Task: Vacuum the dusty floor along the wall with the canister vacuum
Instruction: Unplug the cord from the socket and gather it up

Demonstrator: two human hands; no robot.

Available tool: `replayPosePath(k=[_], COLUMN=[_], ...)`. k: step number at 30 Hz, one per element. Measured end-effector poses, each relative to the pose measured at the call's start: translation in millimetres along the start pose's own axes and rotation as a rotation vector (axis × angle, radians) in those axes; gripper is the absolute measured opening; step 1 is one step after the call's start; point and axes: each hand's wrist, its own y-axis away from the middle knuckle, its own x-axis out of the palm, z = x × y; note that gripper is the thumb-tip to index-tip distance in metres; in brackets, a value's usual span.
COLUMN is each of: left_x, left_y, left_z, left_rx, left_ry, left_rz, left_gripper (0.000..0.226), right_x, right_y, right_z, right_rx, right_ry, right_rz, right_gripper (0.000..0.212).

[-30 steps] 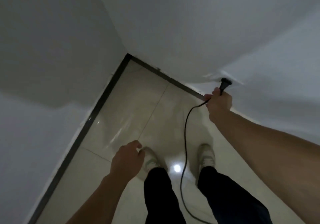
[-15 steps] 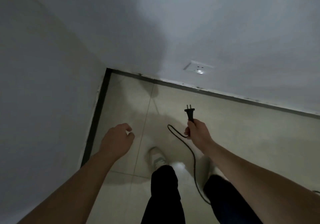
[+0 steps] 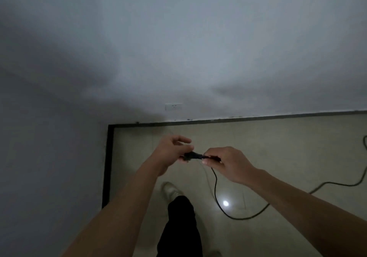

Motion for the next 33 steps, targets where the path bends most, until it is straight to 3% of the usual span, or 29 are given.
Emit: replayPosePath(k=[4,9,13,17,20,22,25,28,30,33], left_x=[39.9,86.5,144.0,181.4,182.9,178.5,185.6,225.4,265.6,320.9], left_y=[40.5,111.3,174.1,213.8,220.8,217.3,204.6,188.9,185.3,171.5], left_z=[-27.6,-81.7,-136.4,-194.5,-232.1,-253.4,-280.2,-297.6,-303.8,-315.1], left_rx=[0.014,-0.086,-0.048,0.094,0.232,0.325,0.357,0.26,0.19,0.126], left_ry=[-0.079,-0.34,-0.501,-0.353,-0.069,0.166,0.321,-0.199,-0.525,-0.593], left_rz=[0.065,0.548,0.758,0.835,0.732,0.613,0.548,0.615,0.66,0.627], left_gripper=[0.032,0.047,0.057,0.046,0.04,0.051,0.035,0.049,0.045,0.027], right_x=[-34.0,-90.3,-154.0,-209.3,-225.8,-227.7,-229.5,-243.5,-260.0,-286.3], right_y=[76.1,202.6,301.8,398.8,458.5,484.6,498.0,483.0,460.4,425.4], right_z=[-45.0,-123.6,-163.8,-191.9,-209.7,-216.1,-221.0,-204.2,-180.1,-142.1], right_rx=[0.211,0.582,0.829,0.988,1.088,1.115,1.1,1.051,0.955,0.791], right_ry=[0.03,0.092,-0.003,-0.05,-0.116,-0.19,-0.29,-0.336,-0.212,-0.022], right_rz=[-0.122,-0.396,-0.729,-0.865,-0.859,-0.866,-0.907,-0.823,-0.703,-0.643], right_gripper=[0.013,0.009,0.014,0.019,0.032,0.038,0.052,0.064,0.061,0.042])
